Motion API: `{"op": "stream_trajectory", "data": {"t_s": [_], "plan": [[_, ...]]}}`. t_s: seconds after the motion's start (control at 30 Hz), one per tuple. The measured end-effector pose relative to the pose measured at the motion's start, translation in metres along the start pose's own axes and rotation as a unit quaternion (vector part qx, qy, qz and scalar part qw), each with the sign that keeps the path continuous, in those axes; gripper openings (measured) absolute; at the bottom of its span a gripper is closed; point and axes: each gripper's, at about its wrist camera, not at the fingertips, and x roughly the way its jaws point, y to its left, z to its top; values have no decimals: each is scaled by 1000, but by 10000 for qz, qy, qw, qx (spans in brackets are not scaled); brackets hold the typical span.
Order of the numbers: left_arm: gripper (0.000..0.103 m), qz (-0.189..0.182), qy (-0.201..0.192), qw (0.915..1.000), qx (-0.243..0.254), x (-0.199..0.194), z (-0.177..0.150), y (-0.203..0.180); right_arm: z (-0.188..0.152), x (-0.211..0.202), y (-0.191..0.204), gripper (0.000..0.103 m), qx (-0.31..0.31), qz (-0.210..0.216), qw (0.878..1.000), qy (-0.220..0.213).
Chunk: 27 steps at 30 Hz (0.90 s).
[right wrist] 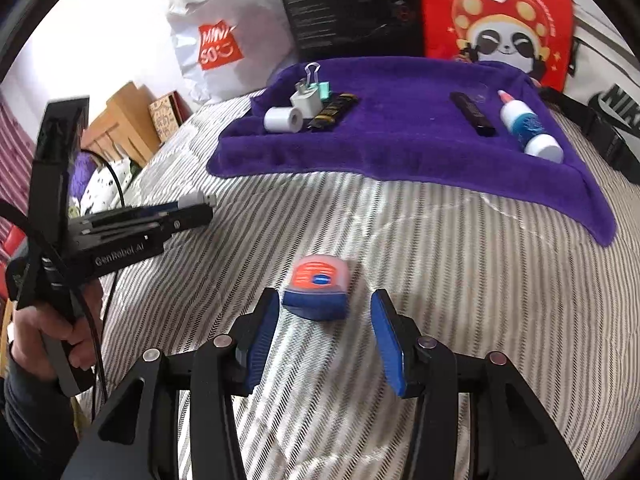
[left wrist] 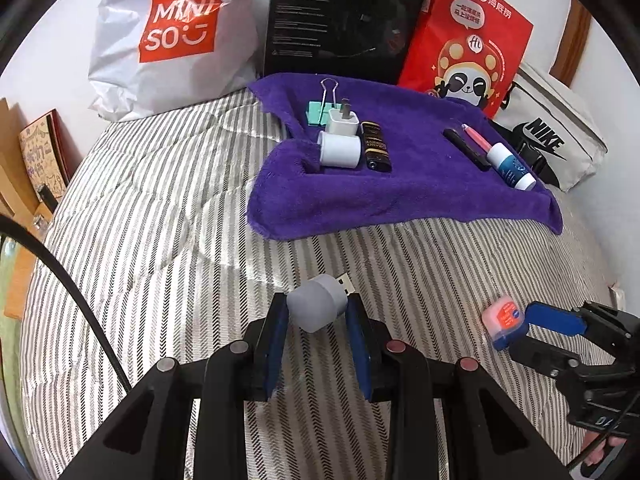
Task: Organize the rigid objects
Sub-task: 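Close the right gripper on the blue-lidded Vaseline tin and lift it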
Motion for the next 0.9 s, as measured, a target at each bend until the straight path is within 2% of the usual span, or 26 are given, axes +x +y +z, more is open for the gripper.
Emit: {"op": "stream_trajectory", "data": {"t_s": [0.13,0.3,0.43,0.63,0.9], "plan": [[28,-50,-20,10000,-19,-1,-3,3,2,8,7,47,-31,-100,9999,-13],[28,-86,-29,9999,-107,0,-5,5,0,18,17,47,-308,-435,9986,-63],[28,-132,-51,9997,-196,1,-7,8,-3,17,21,37,-636,-735,9952,-88],[28,-165,-70,9996,-206,-1,-8,7,-5,0,-2,37,-473,-955,9942,-115],[28,-67,-34,9999,-138,2,-7,3,-9,8,-10,37,-384,-1092,9932,-82]]}}
